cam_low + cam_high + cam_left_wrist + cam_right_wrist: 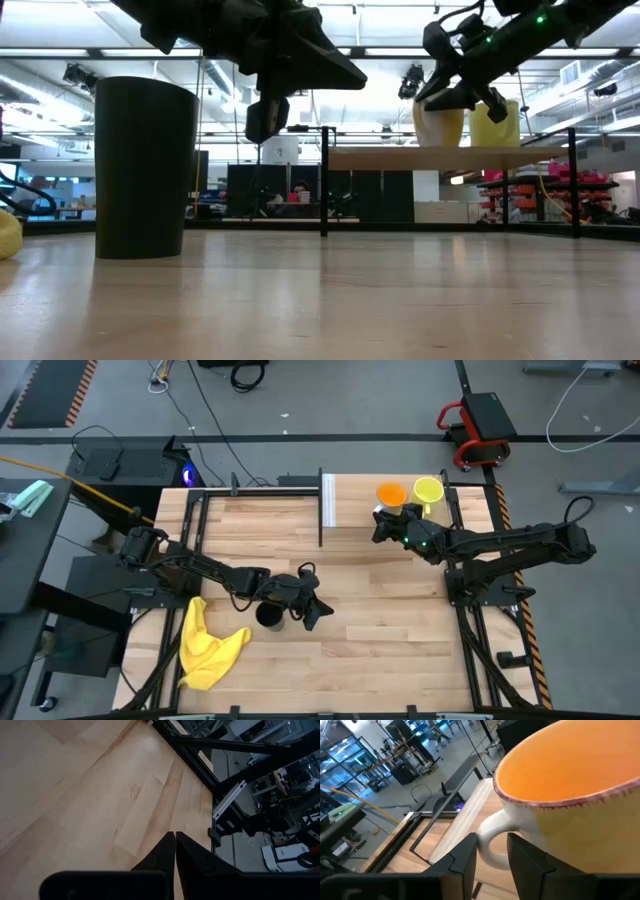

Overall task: Stack small to large cups/mugs on shelf
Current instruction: Put the yellow mug on the shelf

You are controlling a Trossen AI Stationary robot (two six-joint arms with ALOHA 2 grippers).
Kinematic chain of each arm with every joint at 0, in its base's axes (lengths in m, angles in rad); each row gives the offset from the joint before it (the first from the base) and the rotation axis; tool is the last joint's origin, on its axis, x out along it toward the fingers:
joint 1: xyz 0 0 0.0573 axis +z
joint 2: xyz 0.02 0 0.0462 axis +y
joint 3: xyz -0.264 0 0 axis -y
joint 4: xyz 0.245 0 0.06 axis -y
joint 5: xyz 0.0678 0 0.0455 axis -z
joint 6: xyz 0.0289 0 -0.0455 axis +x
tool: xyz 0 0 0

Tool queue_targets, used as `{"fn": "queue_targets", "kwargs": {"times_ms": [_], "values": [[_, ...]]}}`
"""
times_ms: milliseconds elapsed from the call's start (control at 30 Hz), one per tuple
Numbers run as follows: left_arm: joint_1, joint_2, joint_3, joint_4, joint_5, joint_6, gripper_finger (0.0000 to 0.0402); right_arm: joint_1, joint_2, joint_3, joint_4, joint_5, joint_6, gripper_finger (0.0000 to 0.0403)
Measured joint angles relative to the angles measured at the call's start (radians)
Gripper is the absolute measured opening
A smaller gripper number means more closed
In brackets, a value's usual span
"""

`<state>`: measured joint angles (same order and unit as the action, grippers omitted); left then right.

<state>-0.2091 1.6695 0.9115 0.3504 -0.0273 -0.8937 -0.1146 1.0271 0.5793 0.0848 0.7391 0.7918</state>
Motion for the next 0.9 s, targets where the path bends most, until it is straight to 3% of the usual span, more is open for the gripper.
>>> {"fn": "queue_targets", "kwargs": {"times_ms": [900], "values": [[0.005,0.0,0.0,0.0,0.006,0.0,0.0029,0.0,0.0,-0.001,-0.019,0.001,0.017,0.015]]}}
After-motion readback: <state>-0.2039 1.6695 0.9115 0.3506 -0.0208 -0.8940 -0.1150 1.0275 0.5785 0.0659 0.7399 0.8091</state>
